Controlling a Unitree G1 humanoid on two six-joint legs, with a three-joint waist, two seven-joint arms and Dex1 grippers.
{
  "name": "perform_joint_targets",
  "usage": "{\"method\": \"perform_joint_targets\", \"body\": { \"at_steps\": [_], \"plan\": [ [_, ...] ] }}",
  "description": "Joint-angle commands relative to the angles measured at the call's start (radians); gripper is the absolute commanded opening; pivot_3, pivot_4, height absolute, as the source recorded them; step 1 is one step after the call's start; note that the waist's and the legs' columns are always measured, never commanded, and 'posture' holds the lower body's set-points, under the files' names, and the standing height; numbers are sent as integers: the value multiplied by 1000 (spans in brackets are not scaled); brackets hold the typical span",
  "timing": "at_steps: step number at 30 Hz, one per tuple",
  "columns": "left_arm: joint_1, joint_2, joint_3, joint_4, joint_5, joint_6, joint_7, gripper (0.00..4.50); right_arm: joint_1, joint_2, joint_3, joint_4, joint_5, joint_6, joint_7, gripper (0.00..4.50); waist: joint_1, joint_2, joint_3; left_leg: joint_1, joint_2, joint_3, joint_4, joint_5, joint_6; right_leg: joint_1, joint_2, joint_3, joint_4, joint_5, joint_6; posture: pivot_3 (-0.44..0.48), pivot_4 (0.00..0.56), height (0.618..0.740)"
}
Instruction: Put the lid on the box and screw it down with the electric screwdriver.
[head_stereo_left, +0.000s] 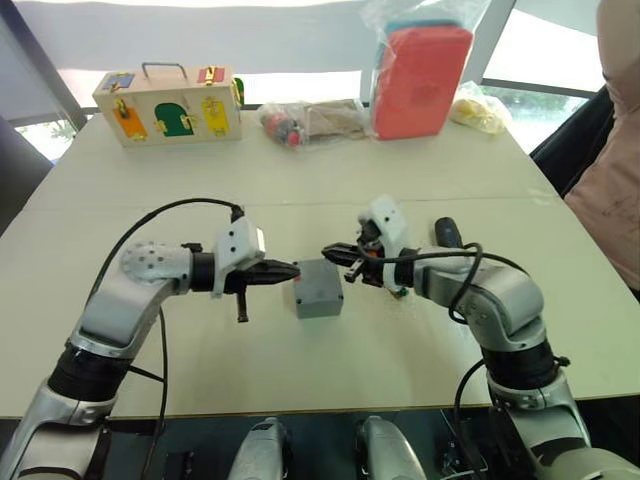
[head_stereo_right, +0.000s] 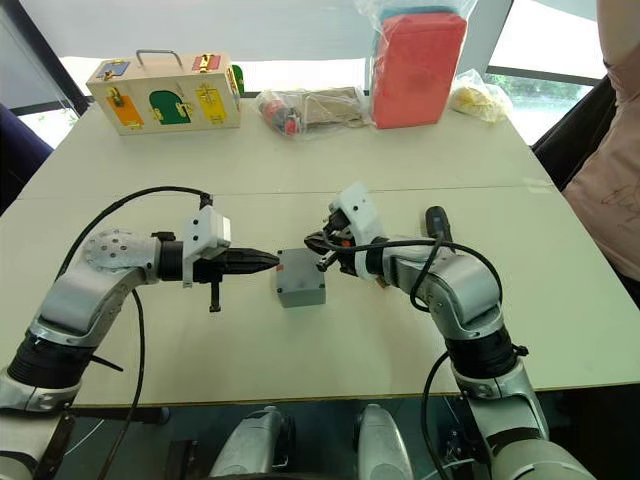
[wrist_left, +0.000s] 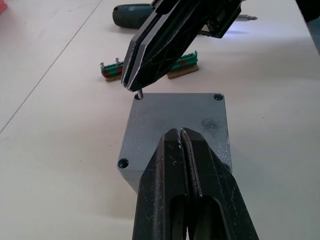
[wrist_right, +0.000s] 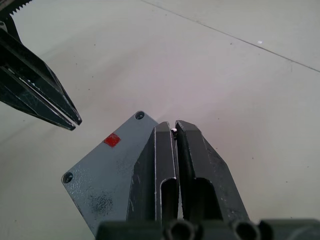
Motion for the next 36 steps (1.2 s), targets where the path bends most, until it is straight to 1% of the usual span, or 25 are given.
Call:
{"method": "perform_joint_targets", "body": {
  "at_steps": [1,7,20,36],
  "plan": [
    [2,14,39,-38,-14,0,10,0,-26,-6,5,10,-21,-46,15,73,-1,0,0,0,0,0,0,0,0,0,0,0,0,0,0,0,150,730],
    [7,14,42,-44,-14,4,16,0,-32,-12,16,42,-47,-68,28,73,-1,0,0,0,0,0,0,0,0,0,0,0,0,0,0,0,150,730],
    [4,15,42,-22,-9,-17,4,0,-28,-38,-7,23,-58,-59,36,73,-1,0,0,0,0,0,0,0,0,0,0,0,0,0,0,0,150,730],
    [-18,7,35,-3,-5,-20,-3,0,-27,-38,11,-2,-52,-50,52,73,-1,0,0,0,0,0,0,0,0,0,0,0,0,0,0,0,150,730]
  ]
}}
